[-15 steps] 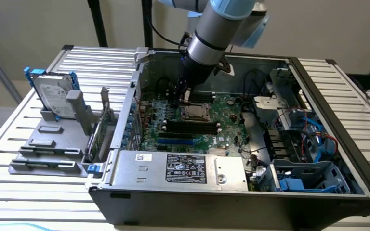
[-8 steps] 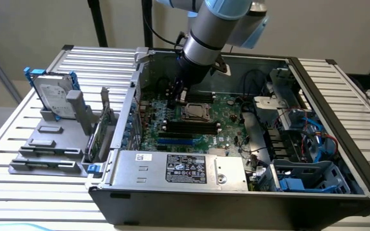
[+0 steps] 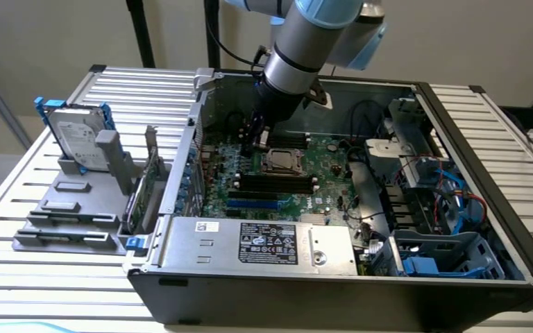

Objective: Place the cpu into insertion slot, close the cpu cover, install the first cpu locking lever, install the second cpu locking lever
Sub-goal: 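Install the first cpu locking lever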

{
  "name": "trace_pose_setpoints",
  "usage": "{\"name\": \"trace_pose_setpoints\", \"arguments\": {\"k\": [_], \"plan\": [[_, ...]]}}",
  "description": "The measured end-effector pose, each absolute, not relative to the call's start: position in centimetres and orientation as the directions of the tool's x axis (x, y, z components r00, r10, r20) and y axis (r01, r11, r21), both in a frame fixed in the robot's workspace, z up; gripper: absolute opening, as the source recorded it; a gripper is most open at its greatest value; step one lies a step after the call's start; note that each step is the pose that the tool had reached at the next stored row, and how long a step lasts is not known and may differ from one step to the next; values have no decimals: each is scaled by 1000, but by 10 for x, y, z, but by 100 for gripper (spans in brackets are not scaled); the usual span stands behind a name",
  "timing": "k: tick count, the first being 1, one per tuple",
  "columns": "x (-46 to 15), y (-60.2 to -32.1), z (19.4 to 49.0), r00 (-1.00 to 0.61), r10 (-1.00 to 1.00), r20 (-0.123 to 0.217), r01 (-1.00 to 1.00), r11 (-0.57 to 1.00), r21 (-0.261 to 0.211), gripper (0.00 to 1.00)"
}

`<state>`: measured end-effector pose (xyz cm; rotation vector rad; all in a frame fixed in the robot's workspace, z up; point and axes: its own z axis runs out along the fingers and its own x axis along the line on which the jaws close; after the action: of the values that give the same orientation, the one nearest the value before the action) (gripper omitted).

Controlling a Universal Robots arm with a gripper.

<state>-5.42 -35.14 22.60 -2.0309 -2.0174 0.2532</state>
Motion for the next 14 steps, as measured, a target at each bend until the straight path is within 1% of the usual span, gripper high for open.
{"name": "trace_pose_setpoints", "arguments": {"k": [9, 14], "plan": [[-62, -351, 226, 26, 998, 64, 951, -5, -309, 11], [-66, -351, 227, 48, 996, 73, 951, -23, -309, 11]]}}
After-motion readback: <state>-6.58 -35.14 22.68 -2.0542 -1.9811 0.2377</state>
